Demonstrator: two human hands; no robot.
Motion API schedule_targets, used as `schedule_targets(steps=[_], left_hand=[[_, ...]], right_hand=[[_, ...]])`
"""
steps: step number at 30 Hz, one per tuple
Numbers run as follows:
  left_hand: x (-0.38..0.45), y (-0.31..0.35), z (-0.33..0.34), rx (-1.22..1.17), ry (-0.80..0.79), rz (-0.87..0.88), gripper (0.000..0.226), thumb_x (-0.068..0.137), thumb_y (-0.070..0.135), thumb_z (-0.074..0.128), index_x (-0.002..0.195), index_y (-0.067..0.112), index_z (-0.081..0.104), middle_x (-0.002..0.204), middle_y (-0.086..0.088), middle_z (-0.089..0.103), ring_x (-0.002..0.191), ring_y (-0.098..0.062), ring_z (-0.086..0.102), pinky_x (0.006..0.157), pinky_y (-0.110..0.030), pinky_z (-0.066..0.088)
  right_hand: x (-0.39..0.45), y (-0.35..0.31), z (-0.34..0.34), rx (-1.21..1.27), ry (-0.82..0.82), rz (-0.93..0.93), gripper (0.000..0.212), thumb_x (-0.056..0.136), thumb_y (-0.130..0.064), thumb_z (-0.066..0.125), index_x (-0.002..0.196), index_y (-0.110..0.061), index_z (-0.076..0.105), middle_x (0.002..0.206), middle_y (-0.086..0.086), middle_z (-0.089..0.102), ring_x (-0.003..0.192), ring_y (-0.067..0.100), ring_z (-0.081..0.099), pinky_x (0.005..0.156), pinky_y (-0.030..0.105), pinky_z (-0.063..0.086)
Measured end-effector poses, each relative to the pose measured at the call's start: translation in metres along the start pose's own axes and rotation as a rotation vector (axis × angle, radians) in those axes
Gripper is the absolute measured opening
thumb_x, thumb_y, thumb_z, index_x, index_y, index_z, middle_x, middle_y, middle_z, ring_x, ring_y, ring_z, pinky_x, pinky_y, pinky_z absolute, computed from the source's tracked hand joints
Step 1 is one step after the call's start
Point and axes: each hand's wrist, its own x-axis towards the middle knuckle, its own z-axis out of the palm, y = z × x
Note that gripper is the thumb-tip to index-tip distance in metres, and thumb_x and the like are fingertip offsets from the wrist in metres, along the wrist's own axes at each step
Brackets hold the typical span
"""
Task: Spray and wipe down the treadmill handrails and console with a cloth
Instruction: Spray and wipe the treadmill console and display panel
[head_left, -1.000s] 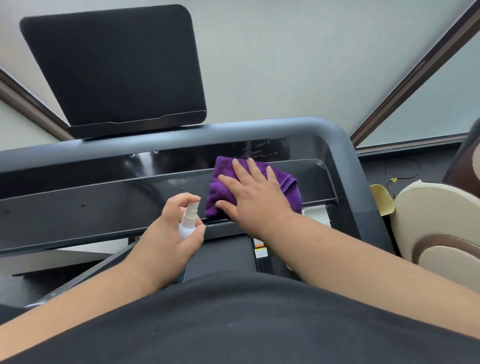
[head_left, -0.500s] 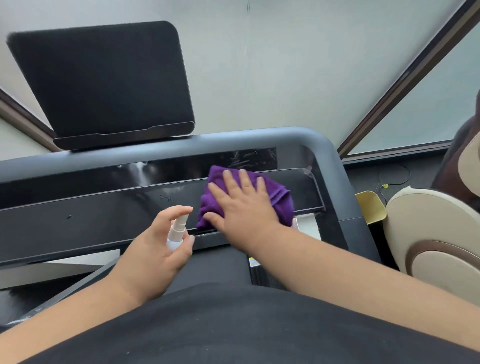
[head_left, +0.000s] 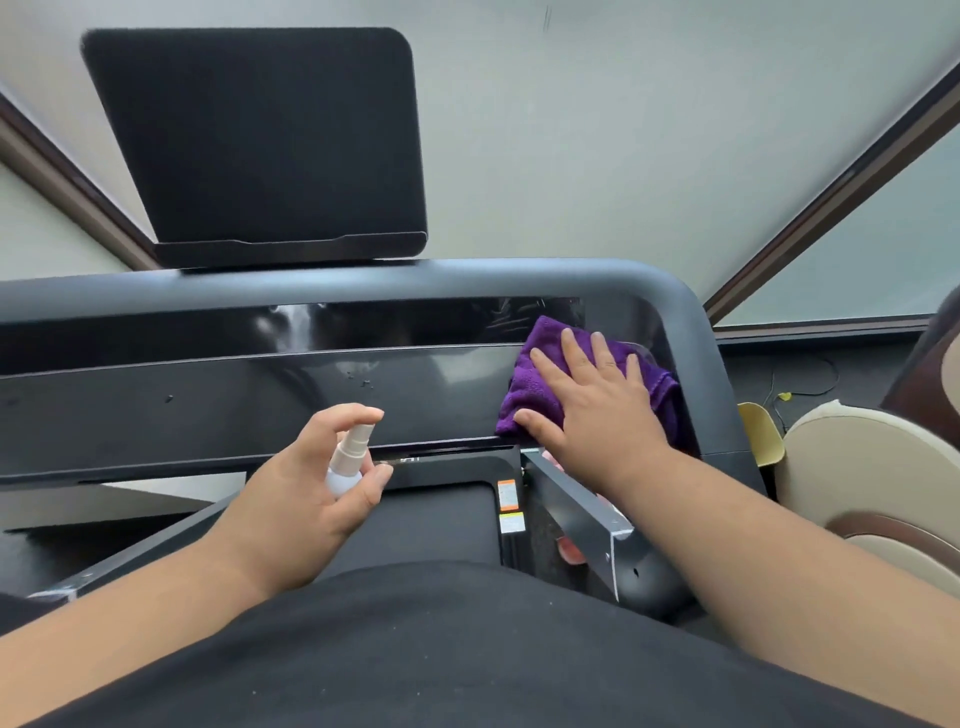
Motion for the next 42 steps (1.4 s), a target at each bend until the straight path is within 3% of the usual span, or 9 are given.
schedule_targets(steps=[3, 7, 10, 15, 19, 25, 31, 36, 42], left_hand=[[-0.007, -0.009, -0.006, -0.023, 0.021, -0.005, 0.047, 0.084, 0.036, 0.061, 0.114, 0.061, 0.034, 0.083, 0.01, 0.06, 0.061, -0.018, 0.056, 0.065, -0.035, 0.048], [-0.015, -0.016, -0.008, -0.019, 0.05, 0.003, 0.054, 0.087, 0.024, 0.066, 0.112, 0.062, 0.035, 0.084, 0.011, 0.06, 0.061, -0.016, 0.056, 0.065, -0.027, 0.046], [-0.019, -0.02, -0.01, -0.05, 0.061, -0.025, 0.046, 0.083, 0.04, 0.064, 0.112, 0.062, 0.036, 0.081, 0.01, 0.061, 0.063, -0.017, 0.058, 0.069, -0.031, 0.047], [-0.023, -0.026, -0.018, -0.065, 0.072, 0.008, 0.054, 0.087, 0.027, 0.065, 0.112, 0.064, 0.034, 0.083, 0.009, 0.061, 0.065, -0.018, 0.058, 0.068, -0.027, 0.045], [-0.038, -0.047, -0.035, -0.11, 0.096, -0.039, 0.053, 0.087, 0.028, 0.065, 0.114, 0.061, 0.035, 0.086, 0.009, 0.062, 0.072, -0.018, 0.061, 0.073, -0.027, 0.046], [-0.06, -0.081, -0.067, -0.159, 0.193, -0.072, 0.045, 0.081, 0.04, 0.058, 0.115, 0.059, 0.035, 0.081, 0.009, 0.059, 0.065, -0.018, 0.056, 0.066, -0.021, 0.044], [-0.066, -0.108, -0.098, -0.146, 0.19, -0.024, 0.045, 0.079, 0.051, 0.053, 0.118, 0.061, 0.032, 0.083, 0.016, 0.06, 0.073, -0.012, 0.059, 0.067, -0.013, 0.042], [-0.074, -0.131, -0.118, -0.179, 0.182, 0.004, 0.047, 0.081, 0.048, 0.055, 0.12, 0.06, 0.031, 0.08, 0.014, 0.06, 0.075, -0.016, 0.062, 0.071, -0.027, 0.048], [-0.1, -0.167, -0.161, -0.211, 0.245, -0.035, 0.044, 0.079, 0.051, 0.053, 0.118, 0.058, 0.034, 0.082, 0.01, 0.06, 0.068, -0.016, 0.058, 0.068, -0.021, 0.044]], right_hand=[[0.009, -0.039, -0.002, -0.026, -0.008, -0.135, 0.09, 0.082, -0.087, 0.01, 0.158, -0.038, 0.003, 0.168, 0.0, -0.004, 0.153, 0.031, -0.008, 0.121, 0.06, 0.002], [0.028, -0.109, -0.001, -0.052, -0.018, -0.303, 0.097, 0.082, -0.088, 0.019, 0.159, -0.031, 0.003, 0.168, 0.003, -0.004, 0.153, 0.033, -0.009, 0.119, 0.062, 0.001], [0.035, -0.142, 0.001, -0.067, -0.022, -0.364, 0.099, 0.084, -0.086, 0.026, 0.159, -0.026, 0.002, 0.168, 0.004, -0.003, 0.153, 0.033, -0.007, 0.119, 0.062, 0.002], [0.027, -0.114, 0.003, -0.027, -0.011, -0.325, 0.104, 0.083, -0.086, 0.031, 0.159, -0.026, -0.004, 0.168, -0.002, -0.006, 0.154, 0.023, -0.011, 0.123, 0.052, 0.0], [0.014, -0.104, 0.005, -0.058, -0.013, -0.263, 0.102, 0.079, -0.089, 0.034, 0.158, -0.036, -0.002, 0.167, 0.002, -0.011, 0.153, 0.027, -0.014, 0.123, 0.052, -0.003], [0.036, -0.177, 0.001, -0.146, -0.018, -0.344, 0.107, 0.079, -0.09, 0.03, 0.159, -0.03, -0.006, 0.167, 0.008, -0.012, 0.152, 0.034, -0.013, 0.121, 0.059, 0.0], [0.063, -0.281, 0.002, -0.122, -0.048, -0.429, 0.112, 0.079, -0.088, 0.037, 0.159, -0.023, -0.007, 0.167, 0.008, -0.012, 0.152, 0.033, -0.013, 0.12, 0.062, 0.002], [0.044, -0.266, 0.001, -0.123, -0.04, -0.379, 0.111, 0.079, -0.086, 0.042, 0.159, -0.027, -0.008, 0.167, 0.002, -0.013, 0.153, 0.025, -0.013, 0.123, 0.053, 0.0], [0.029, -0.281, 0.008, -0.181, -0.045, -0.262, 0.111, 0.079, -0.087, 0.039, 0.158, -0.028, -0.011, 0.167, 0.004, -0.014, 0.153, 0.029, -0.014, 0.122, 0.054, 0.0]])
